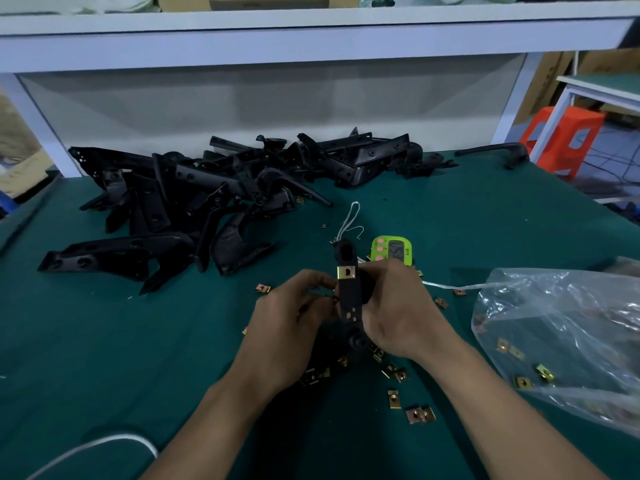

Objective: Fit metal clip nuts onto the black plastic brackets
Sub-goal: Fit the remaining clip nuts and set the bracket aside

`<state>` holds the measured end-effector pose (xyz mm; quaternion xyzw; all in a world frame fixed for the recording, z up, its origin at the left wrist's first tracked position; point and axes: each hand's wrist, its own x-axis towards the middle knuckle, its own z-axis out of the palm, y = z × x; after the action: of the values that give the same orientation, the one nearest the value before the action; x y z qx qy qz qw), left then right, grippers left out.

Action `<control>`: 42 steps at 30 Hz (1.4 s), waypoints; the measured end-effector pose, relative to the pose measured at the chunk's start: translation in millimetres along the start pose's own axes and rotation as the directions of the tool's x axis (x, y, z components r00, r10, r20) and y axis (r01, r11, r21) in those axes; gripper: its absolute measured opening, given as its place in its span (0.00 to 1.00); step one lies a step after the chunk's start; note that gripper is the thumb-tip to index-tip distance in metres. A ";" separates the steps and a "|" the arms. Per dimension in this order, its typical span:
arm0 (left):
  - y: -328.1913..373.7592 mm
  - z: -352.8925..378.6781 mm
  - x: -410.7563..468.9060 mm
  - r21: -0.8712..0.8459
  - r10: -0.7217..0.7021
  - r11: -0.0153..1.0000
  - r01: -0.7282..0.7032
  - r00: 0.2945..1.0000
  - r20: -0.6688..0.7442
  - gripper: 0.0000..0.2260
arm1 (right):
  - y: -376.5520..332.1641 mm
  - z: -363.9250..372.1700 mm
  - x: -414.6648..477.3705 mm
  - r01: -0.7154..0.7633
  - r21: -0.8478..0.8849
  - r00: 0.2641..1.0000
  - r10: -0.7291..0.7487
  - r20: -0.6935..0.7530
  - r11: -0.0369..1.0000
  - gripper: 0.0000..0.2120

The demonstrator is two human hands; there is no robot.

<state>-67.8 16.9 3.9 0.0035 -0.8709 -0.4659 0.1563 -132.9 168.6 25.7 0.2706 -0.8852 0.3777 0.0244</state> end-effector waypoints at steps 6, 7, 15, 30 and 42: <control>-7.3 -5.6 7.4 -0.110 -0.213 0.975 0.193 0.952 -0.219 0.06 | 15.5 -9.1 1.5 -0.160 -0.122 0.987 0.161 0.003 0.980 0.12; -8.5 -7.7 7.6 -0.142 -0.245 0.965 0.219 0.947 -0.206 0.05 | 19.7 -8.3 1.9 -0.155 -0.170 0.988 0.155 -0.012 0.973 0.11; -2.3 -4.1 3.5 -0.308 -0.220 0.937 0.167 0.964 -0.147 0.14 | 30.6 -1.5 3.6 -0.175 -0.356 0.980 0.129 -0.151 0.918 0.12; 7.9 2.7 1.7 -0.509 -0.223 0.839 0.190 0.975 -0.004 0.12 | 40.5 0.2 6.7 -0.244 -0.390 0.963 0.176 -0.202 0.888 0.09; 10.0 8.1 -1.5 -0.524 -0.262 0.816 0.245 0.964 0.041 0.20 | 38.0 1.7 6.4 -0.235 -0.357 0.963 0.167 -0.211 0.904 0.11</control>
<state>-67.2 29.4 7.4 0.0843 -0.6999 -0.7019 0.1021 -156.9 186.1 1.2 0.1335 -0.9589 0.2225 0.1151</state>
